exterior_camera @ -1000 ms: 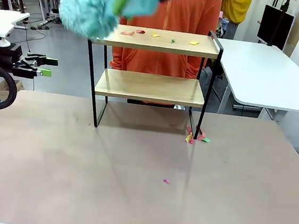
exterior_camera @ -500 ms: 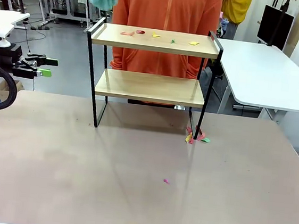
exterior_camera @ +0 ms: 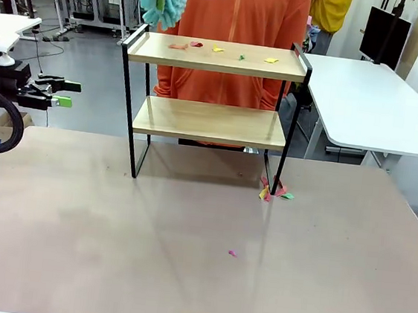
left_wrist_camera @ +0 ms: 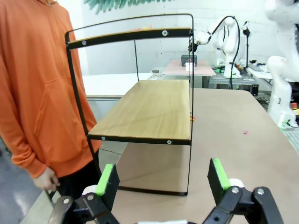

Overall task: Clean the shelf.
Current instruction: Clean the specific section of the Shelf indicated by the human with the Duster.

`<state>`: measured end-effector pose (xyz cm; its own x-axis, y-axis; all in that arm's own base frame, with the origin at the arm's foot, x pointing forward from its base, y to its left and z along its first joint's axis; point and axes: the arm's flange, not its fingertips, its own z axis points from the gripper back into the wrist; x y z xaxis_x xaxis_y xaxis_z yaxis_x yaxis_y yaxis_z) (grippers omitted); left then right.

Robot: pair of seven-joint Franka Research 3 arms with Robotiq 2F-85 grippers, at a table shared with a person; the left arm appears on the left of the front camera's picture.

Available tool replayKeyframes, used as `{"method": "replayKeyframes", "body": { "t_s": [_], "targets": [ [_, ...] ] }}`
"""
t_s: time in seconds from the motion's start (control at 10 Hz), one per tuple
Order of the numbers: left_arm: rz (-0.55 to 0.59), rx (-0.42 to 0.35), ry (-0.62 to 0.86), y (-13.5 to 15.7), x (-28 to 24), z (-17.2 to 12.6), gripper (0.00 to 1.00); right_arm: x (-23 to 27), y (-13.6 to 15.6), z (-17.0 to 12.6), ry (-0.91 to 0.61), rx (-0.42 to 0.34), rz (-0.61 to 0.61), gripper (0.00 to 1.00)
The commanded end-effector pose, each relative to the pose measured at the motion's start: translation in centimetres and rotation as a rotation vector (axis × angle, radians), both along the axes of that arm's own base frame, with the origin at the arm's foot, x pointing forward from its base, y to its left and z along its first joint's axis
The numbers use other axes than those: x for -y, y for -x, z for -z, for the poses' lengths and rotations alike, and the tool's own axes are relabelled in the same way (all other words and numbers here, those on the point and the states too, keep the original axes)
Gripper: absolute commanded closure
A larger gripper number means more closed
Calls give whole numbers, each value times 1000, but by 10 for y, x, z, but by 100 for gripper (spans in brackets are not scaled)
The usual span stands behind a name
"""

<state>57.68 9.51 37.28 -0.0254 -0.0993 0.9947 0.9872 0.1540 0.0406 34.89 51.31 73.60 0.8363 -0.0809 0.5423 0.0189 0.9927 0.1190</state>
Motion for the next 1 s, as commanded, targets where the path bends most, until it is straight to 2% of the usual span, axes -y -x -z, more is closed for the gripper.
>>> {"method": "replayKeyframes", "body": {
  "t_s": [0.0, 0.3, 0.6, 0.9],
  "targets": [
    [1, 6, -5, 2, 0, -4, 0, -47, -26, -37, -34, -25, 39, 87],
    [1, 6, -5, 2, 0, -4, 0, -49, -32, -17, -23, -60, 47, 87],
    [1, 6, -5, 2, 0, -4, 0, -47, -32, 11, -15, -139, 38, 87],
    [1, 6, -5, 2, 0, -4, 0, -38, -30, 26, -11, -178, 23, 87]
  ]
}}
